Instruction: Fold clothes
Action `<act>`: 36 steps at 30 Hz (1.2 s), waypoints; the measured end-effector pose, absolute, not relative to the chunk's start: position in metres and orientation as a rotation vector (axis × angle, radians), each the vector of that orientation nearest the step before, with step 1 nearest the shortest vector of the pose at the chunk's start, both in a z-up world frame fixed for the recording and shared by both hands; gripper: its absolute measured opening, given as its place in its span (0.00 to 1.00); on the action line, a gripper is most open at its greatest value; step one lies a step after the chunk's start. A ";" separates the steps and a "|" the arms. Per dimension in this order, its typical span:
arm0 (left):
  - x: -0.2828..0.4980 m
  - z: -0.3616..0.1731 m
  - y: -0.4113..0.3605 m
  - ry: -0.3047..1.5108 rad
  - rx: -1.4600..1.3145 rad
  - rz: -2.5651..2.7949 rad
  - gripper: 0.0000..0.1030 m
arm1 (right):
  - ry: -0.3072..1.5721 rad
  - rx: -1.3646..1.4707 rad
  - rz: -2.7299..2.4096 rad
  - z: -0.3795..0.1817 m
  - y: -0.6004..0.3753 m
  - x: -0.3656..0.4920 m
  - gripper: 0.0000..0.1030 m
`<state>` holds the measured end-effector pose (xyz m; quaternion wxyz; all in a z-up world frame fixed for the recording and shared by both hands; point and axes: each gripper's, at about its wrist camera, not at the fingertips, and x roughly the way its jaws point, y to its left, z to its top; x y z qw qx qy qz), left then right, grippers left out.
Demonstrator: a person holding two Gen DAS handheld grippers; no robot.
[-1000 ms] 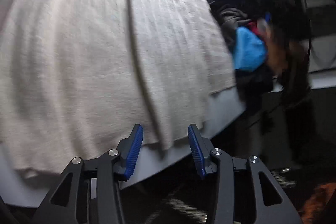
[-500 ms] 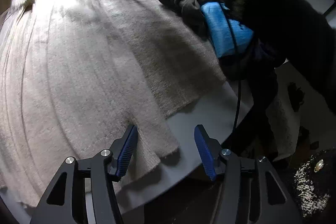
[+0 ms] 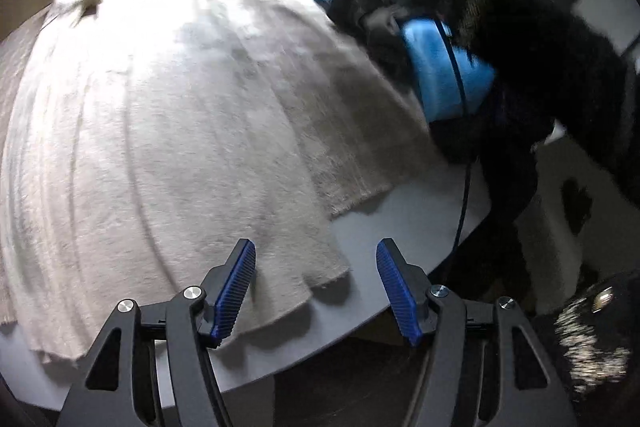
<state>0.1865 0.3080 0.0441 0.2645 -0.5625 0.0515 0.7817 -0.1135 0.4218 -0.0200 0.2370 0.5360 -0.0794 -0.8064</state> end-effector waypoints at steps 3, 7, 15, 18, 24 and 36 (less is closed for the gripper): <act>0.190 0.039 0.316 0.229 -1.490 2.158 0.59 | -0.220 1.485 -2.196 -0.032 0.421 -0.111 0.40; 0.190 0.039 0.307 0.169 -1.442 2.210 0.37 | -0.250 1.467 -2.204 -0.034 0.422 -0.112 0.40; 0.173 0.028 0.223 -0.556 -1.464 2.158 0.07 | -0.426 1.550 -2.179 -0.030 0.419 -0.120 0.11; 0.180 0.031 0.205 -0.661 -1.432 2.186 0.06 | -0.439 1.539 -2.184 -0.013 0.405 -0.122 0.11; 0.195 0.041 0.178 -0.770 -1.377 2.278 0.06 | -0.343 1.497 -2.181 0.013 0.348 -0.133 0.10; 0.205 0.023 0.130 -0.909 -1.422 2.365 0.06 | 0.045 1.584 -2.099 -0.008 0.236 -0.148 0.38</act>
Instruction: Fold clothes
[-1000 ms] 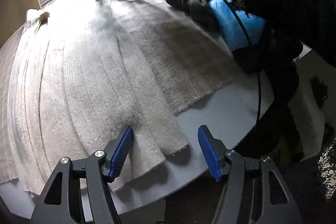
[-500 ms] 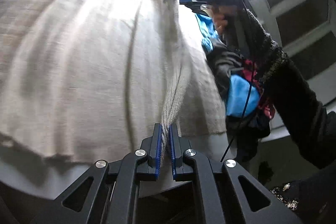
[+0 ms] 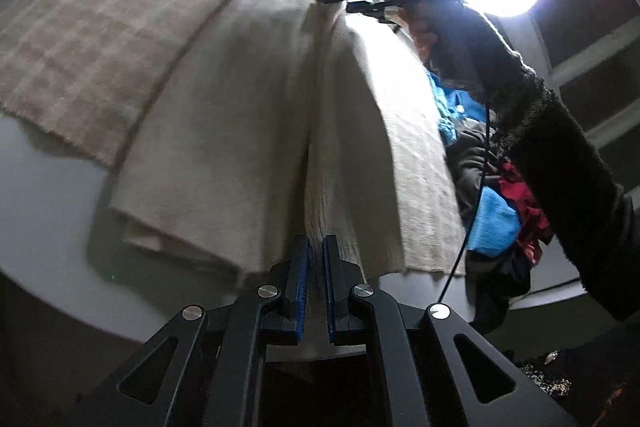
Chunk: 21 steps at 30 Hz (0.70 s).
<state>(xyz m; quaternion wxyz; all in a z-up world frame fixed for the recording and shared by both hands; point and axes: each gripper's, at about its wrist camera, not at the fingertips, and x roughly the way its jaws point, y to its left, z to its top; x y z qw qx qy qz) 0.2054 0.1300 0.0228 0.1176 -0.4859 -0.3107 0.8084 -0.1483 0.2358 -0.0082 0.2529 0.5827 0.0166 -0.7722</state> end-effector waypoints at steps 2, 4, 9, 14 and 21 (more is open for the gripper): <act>0.210 0.027 0.120 -0.954 -1.408 2.377 0.04 | -0.011 1.546 -2.068 0.006 0.242 -0.145 0.39; 0.215 0.035 0.111 -0.934 -1.409 2.415 0.04 | -0.099 1.472 -2.072 0.023 0.262 -0.136 0.39; 0.213 0.049 0.112 -0.806 -1.448 2.448 0.07 | -0.119 1.387 -2.086 0.040 0.304 -0.090 0.37; 0.186 0.046 0.133 -0.629 -1.493 2.393 0.28 | 0.011 1.399 -2.012 0.010 0.308 -0.013 0.37; 0.153 0.024 0.169 -0.367 -1.611 2.335 0.09 | 0.012 1.413 -1.963 -0.005 0.310 0.009 0.31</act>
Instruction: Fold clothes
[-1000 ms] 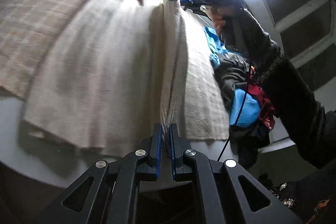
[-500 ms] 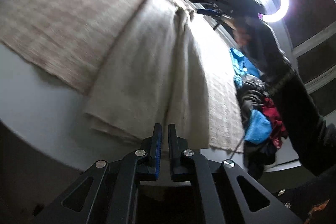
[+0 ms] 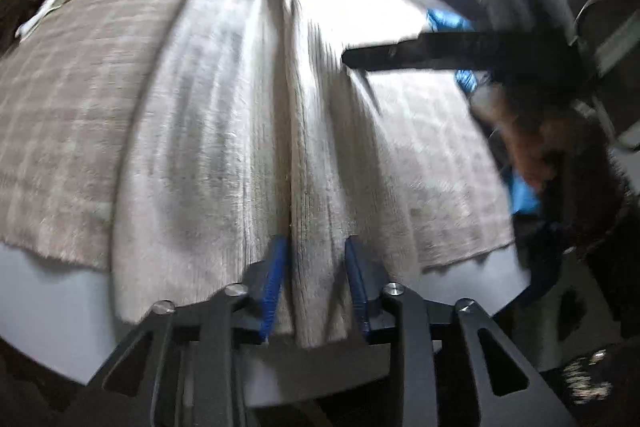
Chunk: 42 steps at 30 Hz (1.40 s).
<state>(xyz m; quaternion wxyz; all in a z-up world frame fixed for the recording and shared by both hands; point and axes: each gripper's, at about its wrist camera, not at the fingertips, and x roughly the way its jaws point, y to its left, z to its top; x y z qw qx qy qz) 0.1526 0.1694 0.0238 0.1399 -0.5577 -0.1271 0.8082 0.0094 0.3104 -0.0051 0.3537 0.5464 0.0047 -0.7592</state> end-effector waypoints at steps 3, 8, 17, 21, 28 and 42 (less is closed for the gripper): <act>0.159 0.041 0.159 -0.409 -1.595 2.410 0.08 | 0.004 1.400 -1.997 0.003 0.320 0.002 0.31; 0.167 0.052 0.154 -0.468 -1.585 2.414 0.12 | 0.052 1.319 -2.062 0.014 0.306 -0.021 0.31; 0.127 0.078 0.182 -0.233 -1.543 2.398 0.31 | 0.018 1.383 -1.864 -0.007 0.264 -0.061 0.31; 0.078 0.092 0.176 -0.186 -1.490 2.382 0.32 | -0.127 1.314 -2.017 0.030 0.317 -0.098 0.31; -0.065 0.093 0.186 -0.045 -1.404 2.460 0.42 | -0.255 1.347 -2.268 0.032 0.378 -0.202 0.31; -0.136 0.048 0.189 -0.024 -1.392 2.472 0.15 | -0.371 1.257 -2.164 -0.030 0.374 -0.276 0.41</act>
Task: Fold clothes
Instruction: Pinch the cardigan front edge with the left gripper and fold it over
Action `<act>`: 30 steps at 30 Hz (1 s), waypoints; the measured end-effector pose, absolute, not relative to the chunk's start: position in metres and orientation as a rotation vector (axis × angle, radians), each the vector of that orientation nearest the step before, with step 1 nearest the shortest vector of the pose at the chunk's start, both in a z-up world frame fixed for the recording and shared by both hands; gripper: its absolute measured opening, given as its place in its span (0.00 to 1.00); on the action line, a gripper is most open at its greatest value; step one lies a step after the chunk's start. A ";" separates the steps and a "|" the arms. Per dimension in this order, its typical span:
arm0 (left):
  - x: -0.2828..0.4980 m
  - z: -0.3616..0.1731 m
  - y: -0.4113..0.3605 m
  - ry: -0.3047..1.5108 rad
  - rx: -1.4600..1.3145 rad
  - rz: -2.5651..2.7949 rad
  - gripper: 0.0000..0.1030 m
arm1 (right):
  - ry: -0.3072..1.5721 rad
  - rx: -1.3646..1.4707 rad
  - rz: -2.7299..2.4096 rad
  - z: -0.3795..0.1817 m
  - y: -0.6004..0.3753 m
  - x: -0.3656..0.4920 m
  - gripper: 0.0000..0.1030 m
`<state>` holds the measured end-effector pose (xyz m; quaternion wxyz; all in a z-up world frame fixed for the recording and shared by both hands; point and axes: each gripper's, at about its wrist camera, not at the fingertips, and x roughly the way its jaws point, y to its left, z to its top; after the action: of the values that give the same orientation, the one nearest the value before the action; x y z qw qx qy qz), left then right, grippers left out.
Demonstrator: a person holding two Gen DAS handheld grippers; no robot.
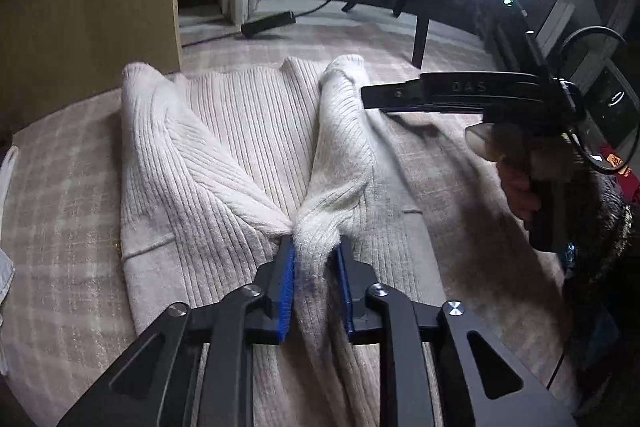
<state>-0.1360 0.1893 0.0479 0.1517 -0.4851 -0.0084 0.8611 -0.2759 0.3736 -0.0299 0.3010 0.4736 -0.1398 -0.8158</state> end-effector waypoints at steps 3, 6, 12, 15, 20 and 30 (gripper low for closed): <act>-0.128 0.060 0.182 -0.077 -1.360 2.523 0.12 | -0.338 1.217 -2.156 -0.021 0.362 -0.274 0.17; -0.118 0.070 0.171 -0.127 -1.296 2.618 0.12 | -0.200 1.196 -2.236 -0.010 0.350 -0.274 0.31; -0.121 0.050 0.168 -0.171 -1.382 2.571 0.13 | -0.384 1.268 -2.138 -0.029 0.360 -0.294 0.44; -0.123 0.051 0.170 -0.207 -1.385 2.550 0.14 | -0.390 1.237 -2.123 -0.029 0.354 -0.298 0.06; -0.125 0.040 0.181 -0.184 -1.404 2.534 0.21 | -0.085 1.159 -2.262 -0.003 0.337 -0.291 0.06; -0.100 0.082 0.150 -0.256 -1.344 2.563 0.29 | 0.127 1.166 -2.334 0.021 0.324 -0.273 0.18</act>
<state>-0.1003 0.1502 0.0816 0.1180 -0.4594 -0.0875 0.8760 -0.2726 0.3235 0.0208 0.2618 0.4308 0.0469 -0.8623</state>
